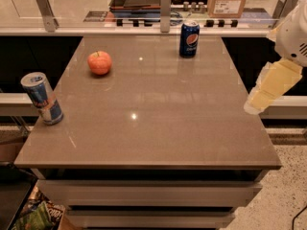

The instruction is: Move pepsi can near redbull can

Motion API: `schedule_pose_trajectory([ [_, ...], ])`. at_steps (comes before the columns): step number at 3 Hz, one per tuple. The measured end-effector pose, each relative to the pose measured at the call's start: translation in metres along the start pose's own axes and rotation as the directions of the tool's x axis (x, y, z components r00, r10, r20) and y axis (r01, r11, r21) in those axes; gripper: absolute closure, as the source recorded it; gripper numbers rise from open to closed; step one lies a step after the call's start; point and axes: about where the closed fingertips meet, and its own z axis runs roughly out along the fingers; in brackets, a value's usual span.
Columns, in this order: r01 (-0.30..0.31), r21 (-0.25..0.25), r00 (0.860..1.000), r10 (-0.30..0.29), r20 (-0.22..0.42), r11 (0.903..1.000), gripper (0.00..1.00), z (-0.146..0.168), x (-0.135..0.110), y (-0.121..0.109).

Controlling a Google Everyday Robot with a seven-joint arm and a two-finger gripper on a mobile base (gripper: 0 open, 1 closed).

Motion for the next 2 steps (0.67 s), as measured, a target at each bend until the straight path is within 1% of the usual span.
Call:
schedule_pose_trajectory([
  [1, -0.053, 0.014, 0.998, 0.053, 0.029, 0.9985, 0.00, 0.027, -0.013, -0.008],
  [2, -0.091, 0.043, 0.994, 0.088, 0.069, 0.9949, 0.00, 0.047, -0.028, -0.013],
])
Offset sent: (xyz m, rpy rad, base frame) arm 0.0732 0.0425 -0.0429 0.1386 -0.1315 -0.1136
